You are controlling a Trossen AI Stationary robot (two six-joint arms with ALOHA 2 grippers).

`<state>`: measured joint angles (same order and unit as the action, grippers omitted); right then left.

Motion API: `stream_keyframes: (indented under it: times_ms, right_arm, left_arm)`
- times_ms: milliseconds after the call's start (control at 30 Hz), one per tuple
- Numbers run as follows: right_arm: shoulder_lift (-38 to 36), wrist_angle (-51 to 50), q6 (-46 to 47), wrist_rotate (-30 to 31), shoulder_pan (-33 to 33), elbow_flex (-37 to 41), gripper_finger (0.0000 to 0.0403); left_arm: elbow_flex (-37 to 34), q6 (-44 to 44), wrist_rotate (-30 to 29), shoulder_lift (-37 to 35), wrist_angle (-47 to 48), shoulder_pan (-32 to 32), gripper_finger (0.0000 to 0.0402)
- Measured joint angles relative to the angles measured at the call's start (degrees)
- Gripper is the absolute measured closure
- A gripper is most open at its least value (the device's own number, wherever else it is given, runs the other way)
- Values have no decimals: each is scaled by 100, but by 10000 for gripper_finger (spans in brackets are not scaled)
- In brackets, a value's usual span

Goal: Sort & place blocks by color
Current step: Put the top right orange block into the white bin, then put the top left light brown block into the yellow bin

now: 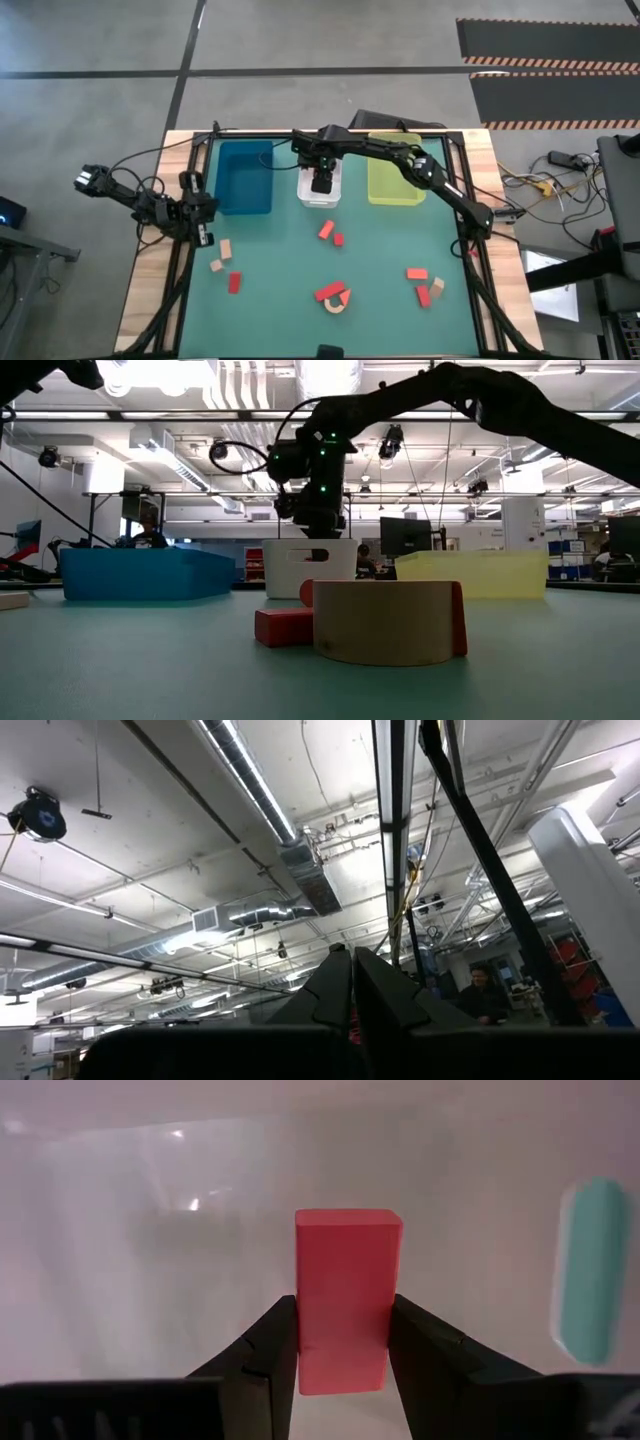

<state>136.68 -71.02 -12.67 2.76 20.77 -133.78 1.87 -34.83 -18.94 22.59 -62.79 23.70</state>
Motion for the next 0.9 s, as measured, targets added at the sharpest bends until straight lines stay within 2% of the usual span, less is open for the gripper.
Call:
stream_keyframes:
  times_ms: [400,900]
  right_arm:
    - [77,148,12,-135,-10,2,281]
    - [77,190,77,-135,-10,17,221]
  left_arm:
    - [0,0,0,-2,0,0,402]
    - [0,0,0,-2,-15,0,402]
